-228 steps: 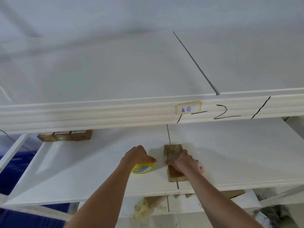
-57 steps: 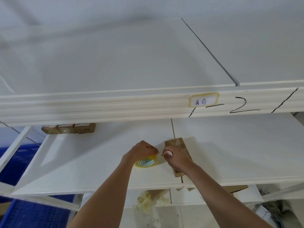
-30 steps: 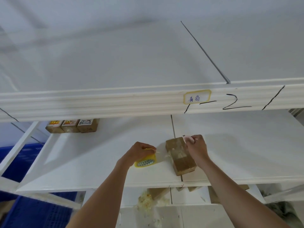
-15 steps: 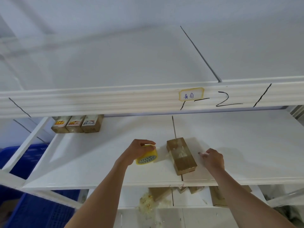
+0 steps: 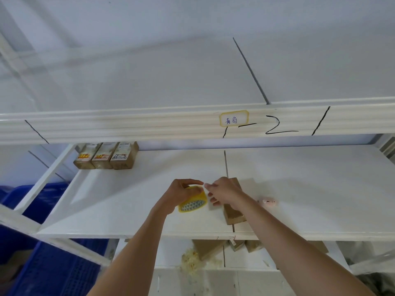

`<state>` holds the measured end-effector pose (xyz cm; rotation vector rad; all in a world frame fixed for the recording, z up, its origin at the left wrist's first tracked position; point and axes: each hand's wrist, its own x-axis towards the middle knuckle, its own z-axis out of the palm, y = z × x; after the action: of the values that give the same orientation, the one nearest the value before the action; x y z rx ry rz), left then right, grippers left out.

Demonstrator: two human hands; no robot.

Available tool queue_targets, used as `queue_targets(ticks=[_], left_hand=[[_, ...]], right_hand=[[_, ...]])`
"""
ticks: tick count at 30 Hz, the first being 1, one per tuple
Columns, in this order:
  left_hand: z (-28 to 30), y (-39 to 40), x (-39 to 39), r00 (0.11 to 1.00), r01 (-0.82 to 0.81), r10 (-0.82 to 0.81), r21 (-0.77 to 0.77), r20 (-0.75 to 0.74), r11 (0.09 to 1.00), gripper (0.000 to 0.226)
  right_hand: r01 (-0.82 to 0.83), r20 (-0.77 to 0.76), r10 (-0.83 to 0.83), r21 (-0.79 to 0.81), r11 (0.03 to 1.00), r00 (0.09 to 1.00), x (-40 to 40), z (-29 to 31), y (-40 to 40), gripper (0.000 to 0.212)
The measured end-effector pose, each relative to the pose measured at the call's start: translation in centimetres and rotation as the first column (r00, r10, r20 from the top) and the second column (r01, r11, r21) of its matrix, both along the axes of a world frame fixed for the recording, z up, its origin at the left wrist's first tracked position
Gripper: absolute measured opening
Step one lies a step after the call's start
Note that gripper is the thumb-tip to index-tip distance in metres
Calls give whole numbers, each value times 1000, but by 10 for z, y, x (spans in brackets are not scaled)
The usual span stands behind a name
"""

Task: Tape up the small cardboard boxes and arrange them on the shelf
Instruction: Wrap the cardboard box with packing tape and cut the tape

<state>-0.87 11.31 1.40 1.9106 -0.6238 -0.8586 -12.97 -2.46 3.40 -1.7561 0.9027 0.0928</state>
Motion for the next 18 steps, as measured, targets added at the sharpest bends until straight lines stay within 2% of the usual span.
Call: queue_targets(ticks=[3,7,10,18], left_hand=[[1,5,-5,1000,-28,28,3,7,1000,14],[1,13,-13,999,-49,49,-1,9,999,12],[4,21,-14,997,-72,73,-8,5,997,13],[4,40,-10,993,-119,118,-27,-13,993,10]], right_hand=[[45,44,-48,65,997,998,4,6,4,32],[-10,-34,14,118,993,999,3,14,13,33],[12,-17,-8,221,975,1000,2,19,19,29],[17,75,-39,264,964,996,4,18,30,26]])
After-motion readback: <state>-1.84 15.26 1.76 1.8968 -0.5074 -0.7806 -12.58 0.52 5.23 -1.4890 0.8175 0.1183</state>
